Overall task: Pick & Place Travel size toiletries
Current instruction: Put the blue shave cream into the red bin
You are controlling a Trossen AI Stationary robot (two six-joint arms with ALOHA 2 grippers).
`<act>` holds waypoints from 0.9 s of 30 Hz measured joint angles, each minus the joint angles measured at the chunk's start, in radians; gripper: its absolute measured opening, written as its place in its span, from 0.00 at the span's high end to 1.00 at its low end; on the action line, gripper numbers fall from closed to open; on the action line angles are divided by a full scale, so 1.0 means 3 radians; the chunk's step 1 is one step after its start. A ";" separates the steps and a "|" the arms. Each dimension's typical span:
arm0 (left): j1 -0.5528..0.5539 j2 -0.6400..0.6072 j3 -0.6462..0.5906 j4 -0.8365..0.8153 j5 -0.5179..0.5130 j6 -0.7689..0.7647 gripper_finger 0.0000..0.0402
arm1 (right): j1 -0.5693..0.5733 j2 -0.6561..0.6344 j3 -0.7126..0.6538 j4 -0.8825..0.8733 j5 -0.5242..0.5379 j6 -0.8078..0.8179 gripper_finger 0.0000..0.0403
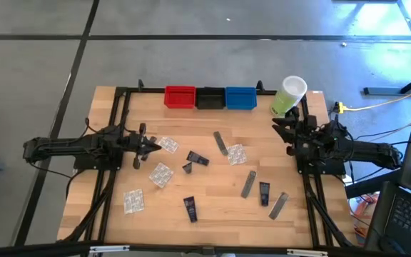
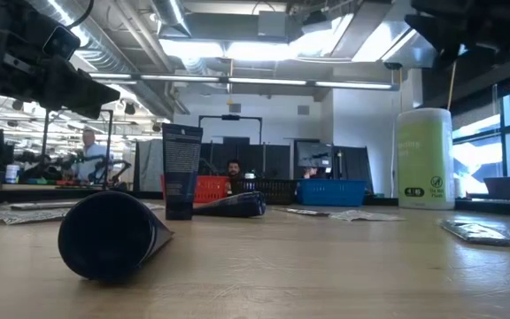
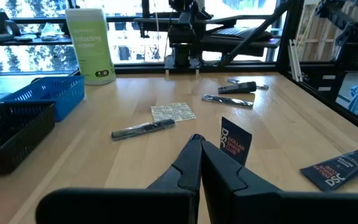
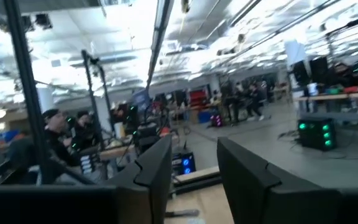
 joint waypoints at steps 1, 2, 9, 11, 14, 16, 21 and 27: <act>0.0000 -0.0001 0.0000 0.0000 0.0000 0.0000 0.98 | 0.0001 0.0126 0.0083 0.0009 -0.0055 0.0001 0.69; -0.0001 -0.0001 0.0000 0.0000 0.0000 0.0000 0.98 | 0.0009 0.0262 0.0166 0.0013 -0.0101 0.0001 0.70; -0.0001 -0.0001 0.0000 0.0000 0.0000 0.0000 0.98 | 0.0222 0.1166 0.0718 -0.0316 -0.0144 -0.0102 0.77; 0.0000 -0.0001 0.0000 0.0000 0.0000 0.0000 0.98 | 0.0308 0.1406 0.0832 -0.0381 -0.0144 -0.0104 0.80; 0.0000 0.0000 0.0000 0.0000 0.0000 0.0000 0.98 | 0.0470 0.1727 0.0978 -0.0422 -0.0145 -0.0121 0.83; -0.0001 -0.0001 0.0000 0.0000 0.0000 0.0000 0.98 | 0.0583 0.1867 0.1065 -0.0548 -0.0145 -0.0166 0.85; -0.0001 -0.0001 0.0000 0.0000 0.0000 0.0001 0.98 | 0.0957 0.2048 0.1141 -0.0812 -0.0078 -0.0171 0.90; -0.0001 -0.0001 0.0000 -0.0001 0.0000 0.0000 0.98 | 0.1335 0.2029 0.1141 -0.1463 0.0332 0.0074 0.98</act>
